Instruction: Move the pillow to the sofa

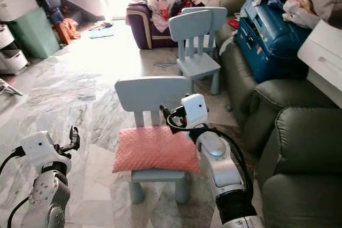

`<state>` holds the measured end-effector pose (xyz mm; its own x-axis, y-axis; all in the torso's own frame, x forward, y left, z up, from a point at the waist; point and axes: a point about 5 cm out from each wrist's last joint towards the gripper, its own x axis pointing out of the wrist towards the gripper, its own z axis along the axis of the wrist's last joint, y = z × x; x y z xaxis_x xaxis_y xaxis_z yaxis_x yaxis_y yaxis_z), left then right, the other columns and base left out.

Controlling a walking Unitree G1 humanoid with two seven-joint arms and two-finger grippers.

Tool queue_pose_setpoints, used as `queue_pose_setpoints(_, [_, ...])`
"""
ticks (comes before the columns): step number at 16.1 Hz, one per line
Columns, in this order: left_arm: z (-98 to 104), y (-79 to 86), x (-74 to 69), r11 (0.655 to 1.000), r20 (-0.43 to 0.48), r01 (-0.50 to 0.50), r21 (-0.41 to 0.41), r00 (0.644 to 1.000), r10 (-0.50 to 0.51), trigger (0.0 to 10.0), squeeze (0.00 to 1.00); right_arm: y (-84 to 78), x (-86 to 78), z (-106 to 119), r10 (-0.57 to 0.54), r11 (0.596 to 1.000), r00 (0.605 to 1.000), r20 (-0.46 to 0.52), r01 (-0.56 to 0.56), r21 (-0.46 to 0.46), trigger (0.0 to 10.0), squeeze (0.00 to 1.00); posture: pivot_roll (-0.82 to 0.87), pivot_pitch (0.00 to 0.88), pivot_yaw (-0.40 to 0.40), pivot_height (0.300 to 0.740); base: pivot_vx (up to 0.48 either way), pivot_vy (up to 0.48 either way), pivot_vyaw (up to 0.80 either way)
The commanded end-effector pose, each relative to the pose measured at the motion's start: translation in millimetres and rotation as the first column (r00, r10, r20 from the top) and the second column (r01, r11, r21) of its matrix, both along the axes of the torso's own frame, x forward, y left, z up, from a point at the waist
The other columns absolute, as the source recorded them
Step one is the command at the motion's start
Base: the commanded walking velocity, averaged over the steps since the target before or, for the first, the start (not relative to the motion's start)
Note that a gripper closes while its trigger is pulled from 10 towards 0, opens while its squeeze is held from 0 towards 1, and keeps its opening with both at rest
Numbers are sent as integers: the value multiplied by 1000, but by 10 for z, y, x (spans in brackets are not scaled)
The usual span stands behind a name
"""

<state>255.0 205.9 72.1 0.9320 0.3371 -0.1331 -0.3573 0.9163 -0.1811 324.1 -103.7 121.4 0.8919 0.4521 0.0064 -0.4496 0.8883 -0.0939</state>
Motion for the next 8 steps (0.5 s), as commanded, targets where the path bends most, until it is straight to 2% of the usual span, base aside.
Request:
queue_pose_setpoints(1, [41, 44, 4, 1000, 10, -5, 9, 1000, 5, 10000, 0, 46, 14, 26, 14, 1000, 1000, 4, -14, 4, 10000, 0, -202, 0, 78, 740, 0, 0, 0])
queue_pose_setpoints(2, [86, 31, -3, 998, 45, 42, 43, 998, -44, 10000, 0, 46, 15, 26, 12, 1000, 1000, 4, -12, 5, 10000, 0, -202, 0, 78, 740, 0, 337, 0])
queue_pose_setpoints(8, [37, 96, -53, 998, 15, 24, 64, 1000, -25, 10000, 0, 47, 13, 28, 7, 1000, 1000, 6, -7, 4, 10000, 0, -202, 0, 78, 740, 292, 380, 0])
